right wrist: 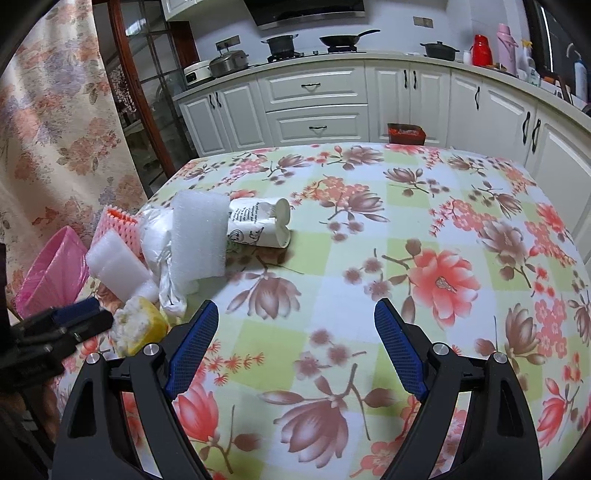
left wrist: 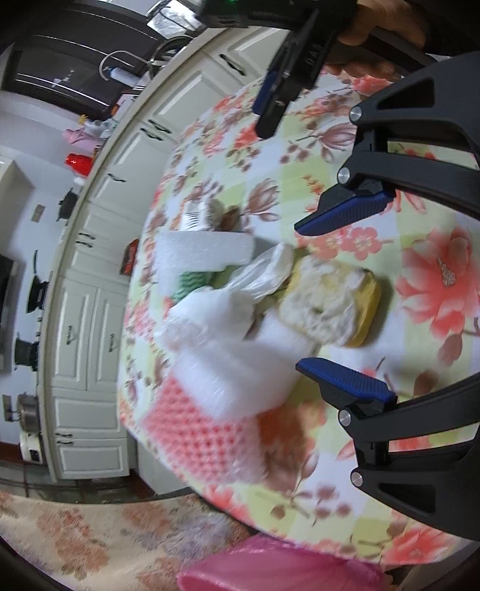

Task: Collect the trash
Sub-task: 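Grasp the yellow sponge with the left tool and lift it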

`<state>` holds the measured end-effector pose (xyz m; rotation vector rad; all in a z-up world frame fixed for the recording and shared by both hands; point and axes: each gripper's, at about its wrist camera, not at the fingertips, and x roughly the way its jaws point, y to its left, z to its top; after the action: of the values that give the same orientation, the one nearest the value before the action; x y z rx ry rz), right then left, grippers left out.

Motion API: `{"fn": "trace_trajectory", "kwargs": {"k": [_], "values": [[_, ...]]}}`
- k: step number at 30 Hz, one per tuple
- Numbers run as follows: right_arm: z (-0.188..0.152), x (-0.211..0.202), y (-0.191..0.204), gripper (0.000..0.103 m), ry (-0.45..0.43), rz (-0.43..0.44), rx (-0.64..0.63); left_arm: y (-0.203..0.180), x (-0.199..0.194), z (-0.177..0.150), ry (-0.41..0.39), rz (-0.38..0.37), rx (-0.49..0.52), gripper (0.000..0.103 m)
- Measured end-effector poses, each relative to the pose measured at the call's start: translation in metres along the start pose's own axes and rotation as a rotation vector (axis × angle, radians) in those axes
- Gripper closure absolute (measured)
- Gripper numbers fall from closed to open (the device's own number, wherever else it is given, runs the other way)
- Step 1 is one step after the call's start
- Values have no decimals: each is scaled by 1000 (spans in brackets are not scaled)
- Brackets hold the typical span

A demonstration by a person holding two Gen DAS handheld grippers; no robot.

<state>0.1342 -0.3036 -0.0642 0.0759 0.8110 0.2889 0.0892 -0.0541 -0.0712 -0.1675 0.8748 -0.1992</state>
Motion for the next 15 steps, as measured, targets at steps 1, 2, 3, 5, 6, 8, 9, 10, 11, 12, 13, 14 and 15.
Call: {"fn": "trace_trajectory", "kwargs": {"k": [1, 2, 3, 5, 6, 8, 9, 10, 11, 12, 13, 14, 15], "values": [[0, 1, 0, 22, 1, 1, 1, -2, 4, -2, 9, 1, 2, 37], [0, 1, -1, 22, 2, 2, 1, -3, 7, -4, 19, -1, 4, 37], [0, 1, -1, 22, 1, 2, 1, -4, 11, -6, 31, -1, 7, 37], [1, 2, -2, 22, 2, 5, 1, -6, 15, -8, 49, 7, 14, 37], [1, 3, -1, 22, 3, 6, 2, -6, 18, -10, 55, 11, 19, 38], [2, 5, -2, 22, 4, 10, 2, -6, 20, -10, 64, 18, 24, 38], [2, 5, -1, 22, 4, 11, 2, -5, 21, -10, 72, 22, 26, 38], [3, 6, 0, 22, 5, 14, 1, -5, 24, -11, 86, 22, 29, 38], [3, 6, 1, 22, 4, 16, 0, -5, 27, -12, 95, 24, 32, 38], [4, 6, 2, 22, 4, 18, -1, -5, 28, -14, 100, 31, 36, 39], [5, 7, 4, 22, 3, 20, -3, -5, 29, -14, 99, 36, 35, 43], [6, 7, 5, 22, 2, 22, -6, -4, 29, -14, 100, 42, 37, 50], [7, 8, 6, 22, 2, 24, -8, -4, 29, -13, 105, 41, 45, 51]]}}
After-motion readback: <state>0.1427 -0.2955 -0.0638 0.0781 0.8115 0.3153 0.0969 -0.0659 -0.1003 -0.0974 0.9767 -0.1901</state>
